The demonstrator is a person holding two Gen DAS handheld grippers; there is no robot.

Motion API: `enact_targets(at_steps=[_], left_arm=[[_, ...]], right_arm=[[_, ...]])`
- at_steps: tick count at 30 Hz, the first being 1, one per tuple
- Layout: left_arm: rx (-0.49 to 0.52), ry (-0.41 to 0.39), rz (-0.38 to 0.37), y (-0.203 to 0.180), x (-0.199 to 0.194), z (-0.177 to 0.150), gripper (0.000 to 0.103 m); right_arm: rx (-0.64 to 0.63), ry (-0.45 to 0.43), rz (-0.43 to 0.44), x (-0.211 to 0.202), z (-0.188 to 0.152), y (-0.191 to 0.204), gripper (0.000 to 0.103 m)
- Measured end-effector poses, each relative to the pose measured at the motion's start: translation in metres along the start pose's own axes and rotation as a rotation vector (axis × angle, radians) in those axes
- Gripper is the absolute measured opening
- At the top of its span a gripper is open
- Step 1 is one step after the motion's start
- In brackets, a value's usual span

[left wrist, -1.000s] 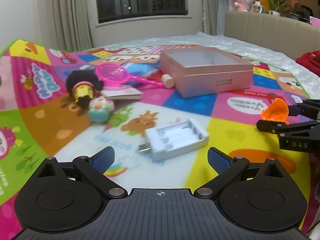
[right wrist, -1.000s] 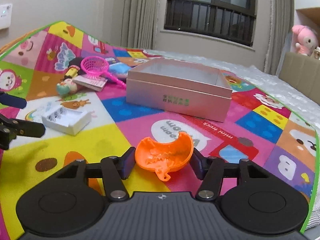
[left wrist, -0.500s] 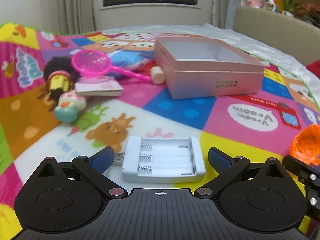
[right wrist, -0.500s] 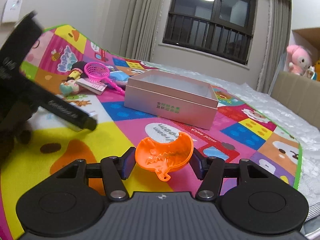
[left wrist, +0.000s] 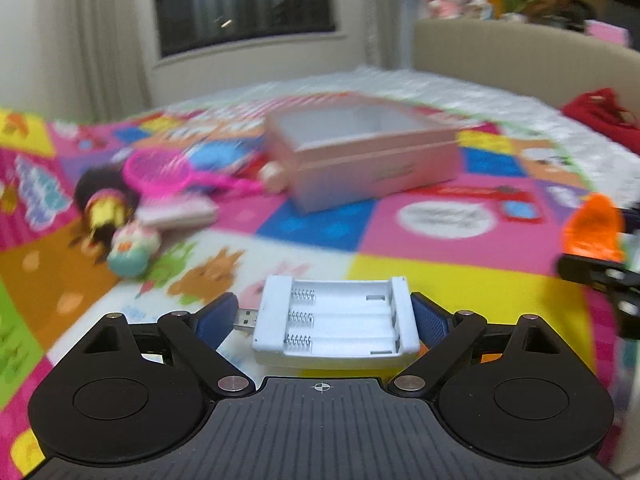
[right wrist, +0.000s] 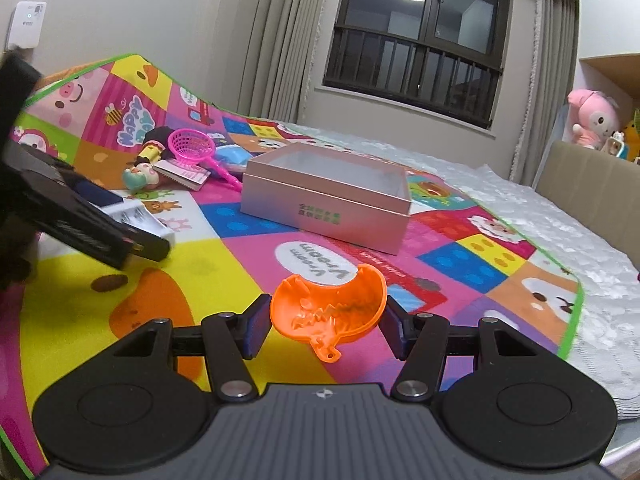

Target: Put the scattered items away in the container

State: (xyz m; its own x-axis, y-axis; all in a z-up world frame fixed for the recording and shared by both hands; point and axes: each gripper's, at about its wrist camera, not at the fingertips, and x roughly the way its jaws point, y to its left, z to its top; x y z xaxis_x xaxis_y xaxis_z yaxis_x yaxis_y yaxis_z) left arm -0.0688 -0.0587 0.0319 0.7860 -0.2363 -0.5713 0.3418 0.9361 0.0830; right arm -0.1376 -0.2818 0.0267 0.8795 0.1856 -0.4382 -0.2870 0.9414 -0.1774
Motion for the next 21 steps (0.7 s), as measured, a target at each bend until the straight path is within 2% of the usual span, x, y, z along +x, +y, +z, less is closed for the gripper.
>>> enact_targets(at_steps=[5, 9, 13, 15, 16, 17, 19, 21], left_arm=[[0.06, -0.105, -0.068, -0.008, -0.017, 0.026, 0.094], [0.089, -0.191, -0.069, -0.007, -0.003, 0.064, 0.094], [0.128, -0.245, -0.045, -0.007, 0.032, 0.109, 0.094], [0.123, -0.29, -0.032, -0.006, 0.054, 0.131, 0.095], [0.113, -0.321, -0.022, -0.005, 0.066, 0.14, 0.095], [0.094, -0.341, -0.014, -0.002, 0.079, 0.149, 0.098], [0.037, -0.301, -0.007, 0.006, 0.101, 0.16, 0.1], [-0.031, -0.254, -0.029, 0.018, 0.108, 0.156, 0.101]], right_arm=[[0.03, -0.008, 0.008, -0.013, 0.014, -0.022, 0.058], [0.138, -0.04, 0.087, -0.006, 0.051, -0.051, 0.058], [0.252, -0.119, 0.147, 0.028, 0.113, -0.087, 0.058], [0.288, -0.165, 0.145, 0.051, 0.141, -0.099, 0.058], [0.309, -0.179, 0.149, 0.068, 0.155, -0.106, 0.06], [0.328, -0.182, 0.153, 0.081, 0.165, -0.111, 0.068], [0.378, -0.184, 0.134, 0.106, 0.176, -0.12, 0.071], [0.406, -0.172, 0.121, 0.116, 0.172, -0.126, 0.071]])
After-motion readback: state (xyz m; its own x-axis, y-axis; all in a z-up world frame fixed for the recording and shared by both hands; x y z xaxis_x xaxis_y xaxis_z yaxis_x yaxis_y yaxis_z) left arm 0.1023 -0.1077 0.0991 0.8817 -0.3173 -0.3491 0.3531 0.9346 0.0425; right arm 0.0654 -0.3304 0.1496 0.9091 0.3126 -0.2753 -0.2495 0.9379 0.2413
